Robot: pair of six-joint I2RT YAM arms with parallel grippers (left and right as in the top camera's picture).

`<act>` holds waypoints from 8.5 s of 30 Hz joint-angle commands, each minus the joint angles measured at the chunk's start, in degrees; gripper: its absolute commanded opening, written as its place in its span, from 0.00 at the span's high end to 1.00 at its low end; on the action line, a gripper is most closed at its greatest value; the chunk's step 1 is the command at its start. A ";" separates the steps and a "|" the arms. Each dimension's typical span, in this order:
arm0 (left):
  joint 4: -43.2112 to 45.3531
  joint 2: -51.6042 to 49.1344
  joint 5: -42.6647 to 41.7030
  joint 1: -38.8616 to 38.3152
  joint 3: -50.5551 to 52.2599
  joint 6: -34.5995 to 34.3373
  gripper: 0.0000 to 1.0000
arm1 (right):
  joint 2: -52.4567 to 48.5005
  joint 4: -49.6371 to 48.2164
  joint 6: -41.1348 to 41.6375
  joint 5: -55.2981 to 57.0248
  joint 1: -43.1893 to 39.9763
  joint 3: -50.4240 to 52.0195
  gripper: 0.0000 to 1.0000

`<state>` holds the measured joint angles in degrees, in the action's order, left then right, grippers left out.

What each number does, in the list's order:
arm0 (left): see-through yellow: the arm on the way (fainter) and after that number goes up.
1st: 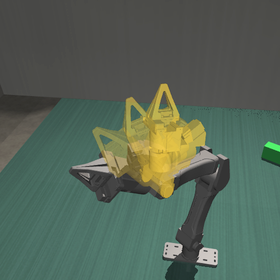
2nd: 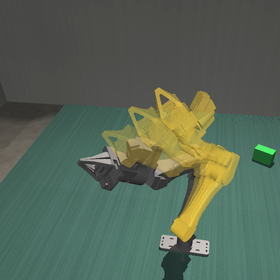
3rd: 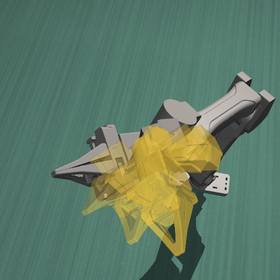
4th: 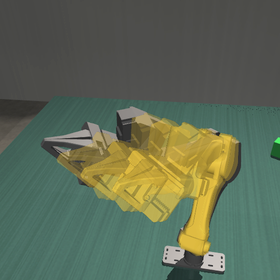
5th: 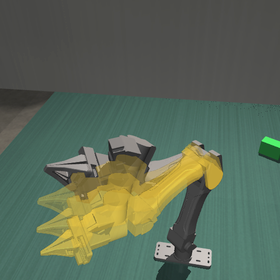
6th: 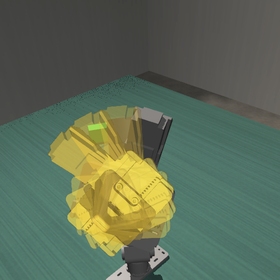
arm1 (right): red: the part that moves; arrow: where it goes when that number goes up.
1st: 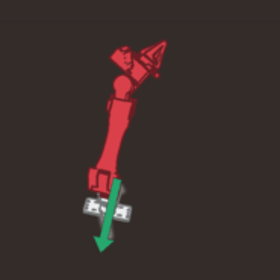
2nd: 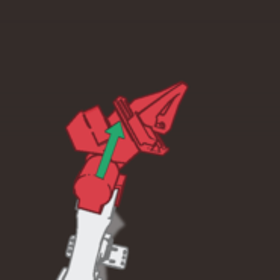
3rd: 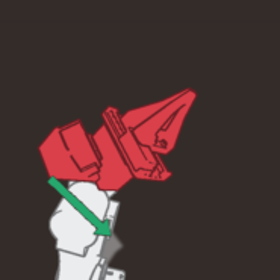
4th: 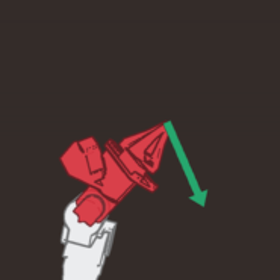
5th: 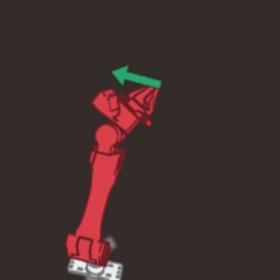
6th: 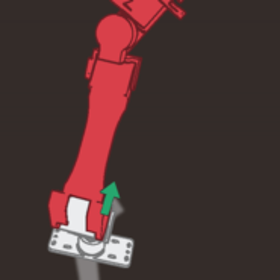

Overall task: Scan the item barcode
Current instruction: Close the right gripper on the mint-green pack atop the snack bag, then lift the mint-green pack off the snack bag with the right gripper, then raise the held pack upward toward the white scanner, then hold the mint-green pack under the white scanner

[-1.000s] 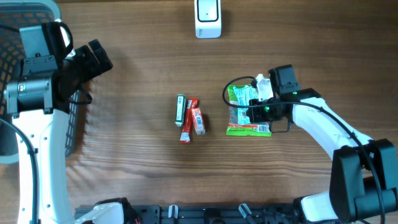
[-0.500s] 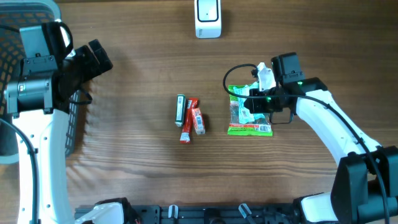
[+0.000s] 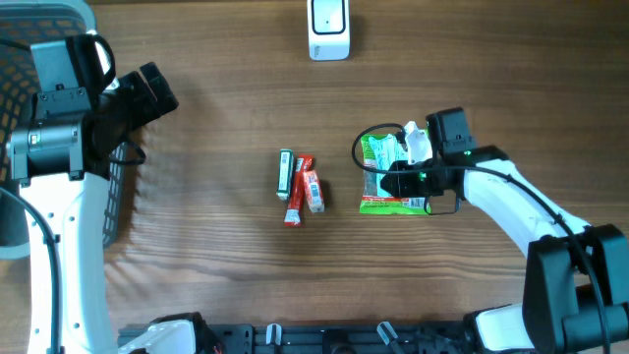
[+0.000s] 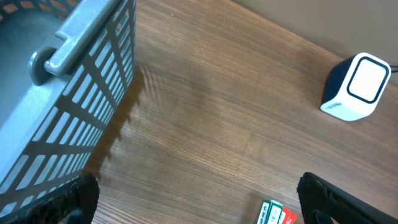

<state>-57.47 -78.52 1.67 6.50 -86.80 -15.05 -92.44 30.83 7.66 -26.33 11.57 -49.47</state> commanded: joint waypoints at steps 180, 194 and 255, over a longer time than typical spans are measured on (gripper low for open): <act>0.15 0.39 0.37 0.22 -0.57 1.16 0.00 | 41.18 -3.08 22.08 -17.31 -7.65 4.20 0.96; 0.15 0.39 0.37 0.22 -0.57 1.16 0.00 | 18.53 34.16 2.12 9.16 3.08 -42.29 0.96; 0.15 0.39 0.35 0.22 -0.57 1.16 0.00 | -54.36 -50.16 -57.42 52.83 18.08 -66.36 0.96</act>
<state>-57.45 -78.52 1.67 6.50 -86.80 -15.05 -146.43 -17.21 -51.18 27.38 29.43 -114.91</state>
